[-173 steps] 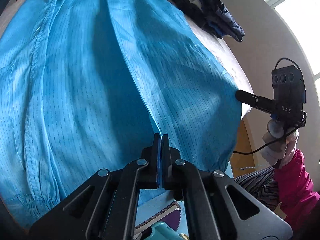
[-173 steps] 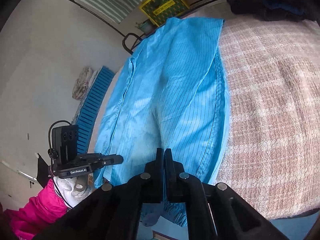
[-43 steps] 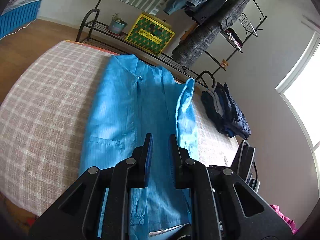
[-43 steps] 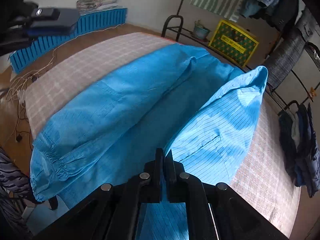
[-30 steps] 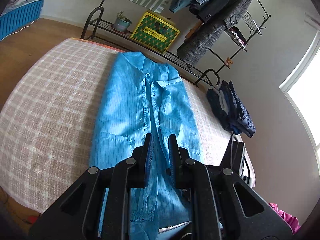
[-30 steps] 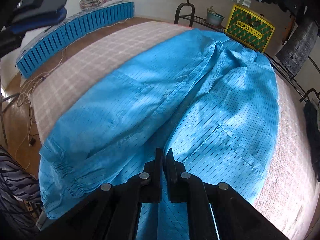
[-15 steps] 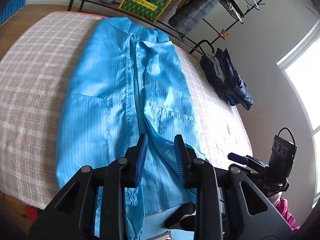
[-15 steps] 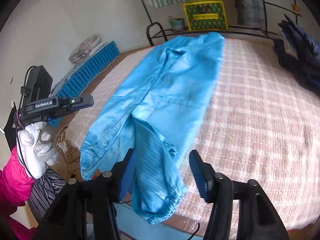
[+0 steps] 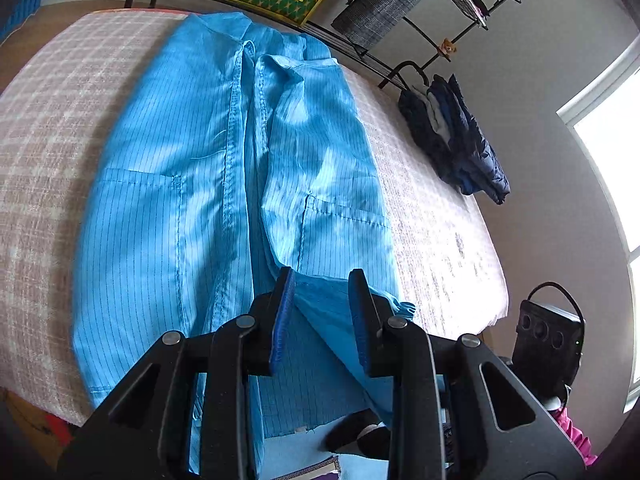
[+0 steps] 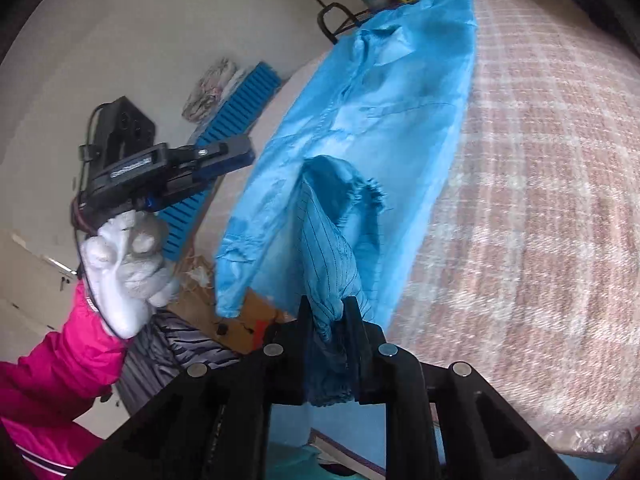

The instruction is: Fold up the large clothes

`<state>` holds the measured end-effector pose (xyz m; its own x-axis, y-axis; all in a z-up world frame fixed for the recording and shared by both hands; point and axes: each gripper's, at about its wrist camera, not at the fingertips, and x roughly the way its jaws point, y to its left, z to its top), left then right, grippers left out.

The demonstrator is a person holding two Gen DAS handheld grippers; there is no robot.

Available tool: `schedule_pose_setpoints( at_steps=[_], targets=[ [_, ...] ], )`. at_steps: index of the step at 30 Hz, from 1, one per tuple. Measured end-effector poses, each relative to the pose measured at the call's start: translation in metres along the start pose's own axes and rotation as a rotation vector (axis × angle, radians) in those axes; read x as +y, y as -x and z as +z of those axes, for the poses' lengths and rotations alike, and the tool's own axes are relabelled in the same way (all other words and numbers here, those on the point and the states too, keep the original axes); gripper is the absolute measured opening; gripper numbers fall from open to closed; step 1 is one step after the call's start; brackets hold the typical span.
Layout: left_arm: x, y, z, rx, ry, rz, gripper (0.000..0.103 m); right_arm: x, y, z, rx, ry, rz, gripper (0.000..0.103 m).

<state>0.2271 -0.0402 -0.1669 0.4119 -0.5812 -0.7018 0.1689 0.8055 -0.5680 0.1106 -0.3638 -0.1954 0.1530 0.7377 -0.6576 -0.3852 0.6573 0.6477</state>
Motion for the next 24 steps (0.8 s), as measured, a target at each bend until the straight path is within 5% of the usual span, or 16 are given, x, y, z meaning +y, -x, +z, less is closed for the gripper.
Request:
schedule_pose_setpoints(
  at_steps=[1, 3, 4, 8, 12, 16, 17, 21, 24],
  targets=[
    [0.001, 0.000, 0.000, -0.001, -0.001, 0.005, 0.026, 0.012, -0.001, -0.001, 0.009, 0.021, 0.054, 0.017],
    [0.003, -0.001, -0.001, 0.008, 0.002, 0.012, 0.026, 0.036, -0.007, -0.005, 0.036, 0.106, 0.064, 0.048],
    [0.004, -0.003, -0.002, 0.015, 0.003, 0.013, 0.026, 0.044, -0.009, -0.006, 0.046, 0.141, 0.045, 0.051],
    [0.003, -0.002, -0.009, 0.028, -0.019, 0.017, 0.026, 0.041, 0.006, 0.000, -0.025, 0.155, 0.024, 0.051],
    [0.006, -0.002, -0.012, 0.036, -0.018, 0.020, 0.026, 0.004, 0.020, 0.025, -0.127, 0.051, -0.189, 0.053],
    [0.009, -0.003, -0.013, 0.042, -0.011, 0.020, 0.026, -0.017, 0.006, 0.038, -0.123, -0.021, -0.219, 0.052],
    [0.009, -0.003, -0.013, 0.041, -0.012, 0.022, 0.026, -0.015, 0.000, 0.040, -0.115, -0.007, -0.226, 0.050],
    [0.007, -0.003, -0.012, 0.037, -0.016, 0.025, 0.026, 0.007, -0.021, 0.044, -0.075, 0.086, -0.230, 0.004],
    [0.004, -0.003, -0.010, 0.029, -0.023, 0.026, 0.026, 0.027, -0.021, 0.035, -0.073, 0.139, -0.181, 0.000]
  ],
)
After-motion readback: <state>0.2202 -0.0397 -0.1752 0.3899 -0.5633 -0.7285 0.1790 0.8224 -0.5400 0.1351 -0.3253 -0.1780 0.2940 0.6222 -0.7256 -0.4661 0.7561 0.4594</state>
